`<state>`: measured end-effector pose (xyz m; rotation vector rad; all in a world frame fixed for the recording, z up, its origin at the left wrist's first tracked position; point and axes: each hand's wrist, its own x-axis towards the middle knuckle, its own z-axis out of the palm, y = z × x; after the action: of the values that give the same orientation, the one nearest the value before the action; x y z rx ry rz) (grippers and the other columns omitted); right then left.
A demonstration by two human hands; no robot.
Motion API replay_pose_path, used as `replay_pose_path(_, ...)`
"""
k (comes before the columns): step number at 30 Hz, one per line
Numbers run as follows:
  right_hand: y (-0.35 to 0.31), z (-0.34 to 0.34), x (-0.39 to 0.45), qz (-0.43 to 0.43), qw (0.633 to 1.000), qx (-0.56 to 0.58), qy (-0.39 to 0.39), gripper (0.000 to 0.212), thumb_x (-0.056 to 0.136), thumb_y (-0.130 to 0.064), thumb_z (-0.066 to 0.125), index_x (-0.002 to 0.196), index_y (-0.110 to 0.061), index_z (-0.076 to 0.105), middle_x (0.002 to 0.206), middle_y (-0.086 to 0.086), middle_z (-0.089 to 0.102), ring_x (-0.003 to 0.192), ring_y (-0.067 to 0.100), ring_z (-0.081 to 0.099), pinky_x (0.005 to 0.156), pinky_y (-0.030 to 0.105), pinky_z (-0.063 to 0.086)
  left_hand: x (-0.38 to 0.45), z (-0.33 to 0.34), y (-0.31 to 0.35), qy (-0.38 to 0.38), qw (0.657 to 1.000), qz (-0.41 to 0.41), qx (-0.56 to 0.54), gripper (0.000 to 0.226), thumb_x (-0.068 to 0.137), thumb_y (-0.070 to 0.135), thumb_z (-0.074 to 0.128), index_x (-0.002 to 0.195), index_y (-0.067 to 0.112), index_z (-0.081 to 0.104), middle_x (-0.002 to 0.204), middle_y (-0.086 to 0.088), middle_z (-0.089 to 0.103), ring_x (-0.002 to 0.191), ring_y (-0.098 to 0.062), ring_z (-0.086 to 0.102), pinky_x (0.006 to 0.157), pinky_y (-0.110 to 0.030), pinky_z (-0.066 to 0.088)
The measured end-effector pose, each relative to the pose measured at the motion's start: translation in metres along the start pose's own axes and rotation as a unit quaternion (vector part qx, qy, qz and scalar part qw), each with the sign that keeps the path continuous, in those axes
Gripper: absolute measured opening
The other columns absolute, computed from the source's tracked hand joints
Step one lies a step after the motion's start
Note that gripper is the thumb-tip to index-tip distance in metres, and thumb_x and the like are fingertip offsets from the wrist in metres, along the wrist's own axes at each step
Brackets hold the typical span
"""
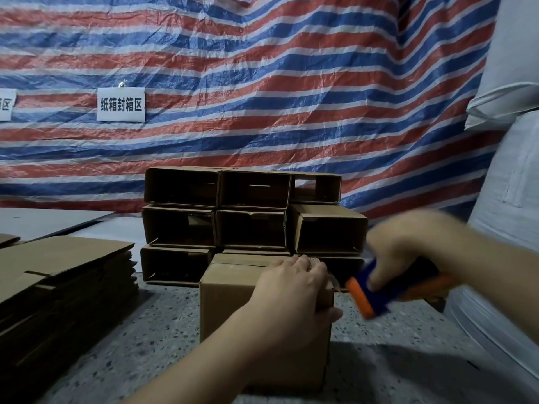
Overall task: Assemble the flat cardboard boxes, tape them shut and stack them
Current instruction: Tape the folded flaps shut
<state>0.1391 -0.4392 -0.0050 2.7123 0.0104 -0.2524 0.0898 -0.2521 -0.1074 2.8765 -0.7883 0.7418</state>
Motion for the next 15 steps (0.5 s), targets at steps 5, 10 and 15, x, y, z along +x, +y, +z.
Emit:
replay_pose_path(5,-0.012,0.087,0.009,0.038,0.987,0.085,0.134,0.050,0.086,-0.070,0.058,0.107,-0.025,0.060,0.083,-0.009,0.055,0.074,0.009,0.055,0.068,0.027,0.049,-0.001,0.000,0.001,0.009,1.000,-0.008,-0.002,0.073,0.091,0.062,0.052,0.151,0.028,0.027,0.153,-0.001,0.038,0.140,-0.022,0.034,0.113,-0.039,0.031)
replay_pose_path(10,-0.042,0.146,0.009,0.064,0.952,0.194,0.228,0.049,0.088,-0.076,0.048,0.098,-0.029,0.057,0.088,-0.008,0.062,0.084,0.012,0.064,0.061,0.026,0.044,0.000,0.000,0.002,0.008,1.000,-0.005,0.008,0.070,0.091,0.063,0.050,0.149,0.029,0.031,0.151,-0.004,0.040,0.139,-0.023,0.036,0.111,-0.038,0.032)
replay_pose_path(15,-0.066,0.159,-0.001,0.105,0.952,0.224,0.181,0.051,0.092,-0.068,0.052,0.119,-0.026,0.057,0.097,-0.008,0.062,0.073,0.008,0.053,0.052,0.019,0.037,0.001,0.001,0.002,0.004,1.000,-0.007,0.008,0.069,0.092,0.063,0.051,0.148,0.029,0.031,0.150,-0.003,0.041,0.137,-0.023,0.037,0.110,-0.038,0.034)
